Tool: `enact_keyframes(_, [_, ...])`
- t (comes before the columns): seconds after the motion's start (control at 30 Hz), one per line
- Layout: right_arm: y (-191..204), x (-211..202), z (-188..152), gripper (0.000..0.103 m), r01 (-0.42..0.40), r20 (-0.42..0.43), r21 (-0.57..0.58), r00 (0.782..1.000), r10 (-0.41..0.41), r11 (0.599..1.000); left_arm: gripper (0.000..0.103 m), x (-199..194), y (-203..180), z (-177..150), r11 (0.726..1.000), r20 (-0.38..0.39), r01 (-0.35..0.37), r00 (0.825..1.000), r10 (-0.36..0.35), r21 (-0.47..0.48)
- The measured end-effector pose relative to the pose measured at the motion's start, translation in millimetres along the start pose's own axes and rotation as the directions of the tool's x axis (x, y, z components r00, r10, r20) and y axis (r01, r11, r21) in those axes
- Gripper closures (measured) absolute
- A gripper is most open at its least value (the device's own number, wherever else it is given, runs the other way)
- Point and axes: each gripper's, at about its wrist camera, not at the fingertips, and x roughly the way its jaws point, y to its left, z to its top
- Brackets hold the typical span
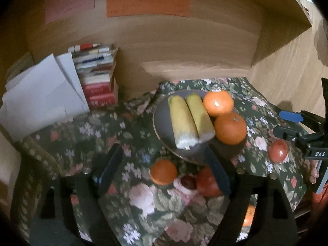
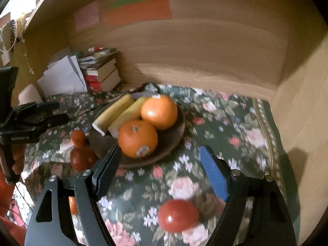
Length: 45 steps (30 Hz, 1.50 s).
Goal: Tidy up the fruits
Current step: 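Grasp a red tomato with the left gripper while the right grasps another tomato, then lower the tomato onto the plate with the left while the right sets its tomato there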
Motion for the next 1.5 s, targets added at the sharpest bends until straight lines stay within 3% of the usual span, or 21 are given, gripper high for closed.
enact_keyframes(0.37, [-16,1,-40,0.026,-0.004,-0.059,0.070,0.998,0.008,0.998,0.020,5,-34,-34,0.997,-0.058,0.073,0.996,-0.072,0.013])
enact_keyframes(0.53, [-17,6,-52,0.026,-0.005,-0.093,0.062,0.996,0.011,0.998,0.034,14,-51,-41,0.994,-0.079,0.100,0.992,-0.096,0.043])
enact_keyframes(0.67, [-18,11,-57,0.026,-0.021,-0.111,0.066,0.993,0.029,0.998,0.036,23,-58,-41,0.994,-0.084,0.089,0.993,-0.084,0.057])
enact_keyframes(0.83, [-19,12,-56,0.037,-0.032,-0.114,0.075,0.993,0.041,0.997,0.046,36,-63,-41,0.995,-0.098,0.071,0.993,-0.064,0.074])
enact_keyframes(1.03, [-21,15,-54,0.057,-0.033,-0.119,0.082,0.992,0.043,0.996,0.054,37,-62,-40,0.994,-0.076,0.064,0.995,-0.058,0.086])
enact_keyframes(1.3, [-20,13,-50,0.057,-0.061,-0.109,0.093,0.991,0.071,0.994,0.055,32,-53,-37,0.994,-0.081,0.100,0.992,-0.096,0.052])
enact_keyframes(1.5, [-9,5,-33,0.057,-0.073,-0.065,0.055,0.995,0.076,0.996,0.055,17,-53,-28,0.993,-0.037,0.107,0.994,-0.105,0.057])
